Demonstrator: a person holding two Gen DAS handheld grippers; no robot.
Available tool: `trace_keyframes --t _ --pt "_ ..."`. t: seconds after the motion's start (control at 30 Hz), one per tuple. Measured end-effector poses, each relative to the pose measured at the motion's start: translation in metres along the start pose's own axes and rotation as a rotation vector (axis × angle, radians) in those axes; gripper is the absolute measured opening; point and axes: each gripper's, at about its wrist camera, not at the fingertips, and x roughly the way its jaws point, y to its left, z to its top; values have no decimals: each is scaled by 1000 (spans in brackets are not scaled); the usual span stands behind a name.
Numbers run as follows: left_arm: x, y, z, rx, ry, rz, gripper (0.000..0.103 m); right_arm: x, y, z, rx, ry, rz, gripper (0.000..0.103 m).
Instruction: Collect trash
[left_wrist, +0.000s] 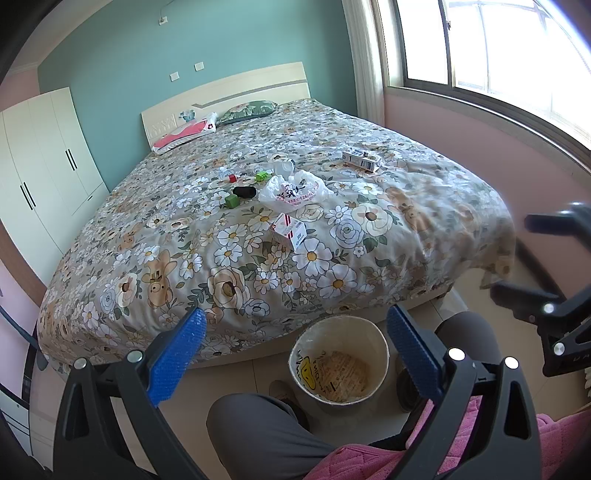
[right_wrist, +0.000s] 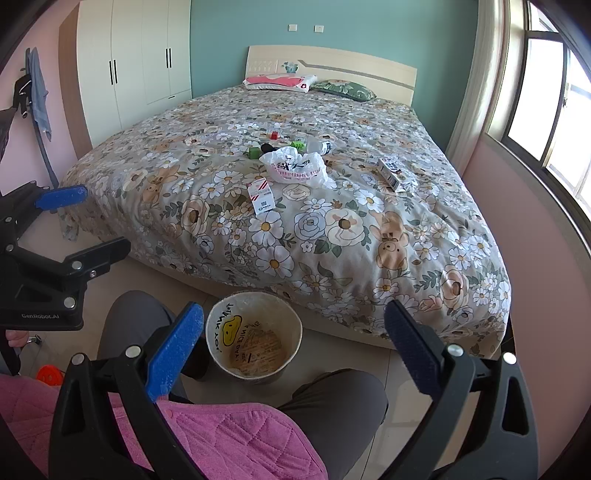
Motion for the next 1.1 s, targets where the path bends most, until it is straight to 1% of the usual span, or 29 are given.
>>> trace_keyframes --t 1.1 --pt "3 -7 -2 -4 0 0 99 0 2 -2 -1 0 -3 96"
